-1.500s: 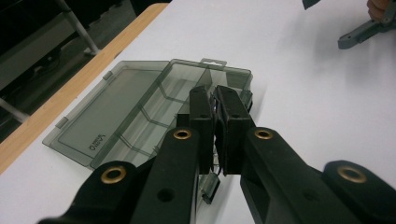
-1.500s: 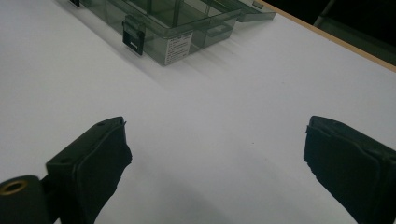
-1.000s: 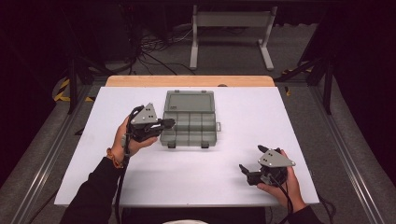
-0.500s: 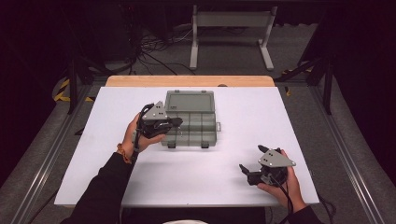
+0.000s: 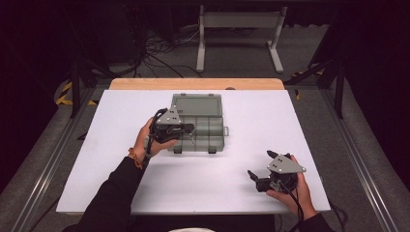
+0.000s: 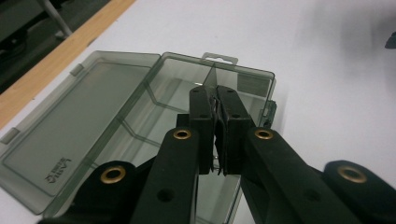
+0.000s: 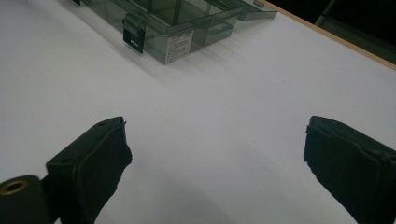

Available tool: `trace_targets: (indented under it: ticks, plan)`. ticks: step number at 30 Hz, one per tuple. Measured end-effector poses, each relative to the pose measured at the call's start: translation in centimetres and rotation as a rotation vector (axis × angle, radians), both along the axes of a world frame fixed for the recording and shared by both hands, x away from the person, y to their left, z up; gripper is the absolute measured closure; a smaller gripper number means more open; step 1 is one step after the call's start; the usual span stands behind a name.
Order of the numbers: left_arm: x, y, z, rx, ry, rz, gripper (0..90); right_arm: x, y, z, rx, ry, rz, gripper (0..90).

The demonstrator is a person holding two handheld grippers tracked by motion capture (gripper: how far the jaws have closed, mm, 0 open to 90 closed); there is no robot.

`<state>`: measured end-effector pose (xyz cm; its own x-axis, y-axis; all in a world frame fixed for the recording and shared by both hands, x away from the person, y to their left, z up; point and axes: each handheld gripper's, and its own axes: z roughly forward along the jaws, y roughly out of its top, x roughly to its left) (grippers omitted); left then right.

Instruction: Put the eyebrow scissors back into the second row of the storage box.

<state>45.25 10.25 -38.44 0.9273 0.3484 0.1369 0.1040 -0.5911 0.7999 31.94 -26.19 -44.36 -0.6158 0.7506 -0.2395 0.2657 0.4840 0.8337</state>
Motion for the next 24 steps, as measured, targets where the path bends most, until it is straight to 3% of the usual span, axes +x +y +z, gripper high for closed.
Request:
trace_targets:
  ticks: [10,24]
  plan:
    - [0.9,-2.0,-1.3,0.051,0.031,-0.027,86.3,0.0,0.0,0.0,0.001,0.001,0.002,7.2]
    - [1.3,-3.2,-1.7,0.056,0.041,-0.03,85.8,0.0,0.0,0.0,0.0,0.0,0.004,7.2]
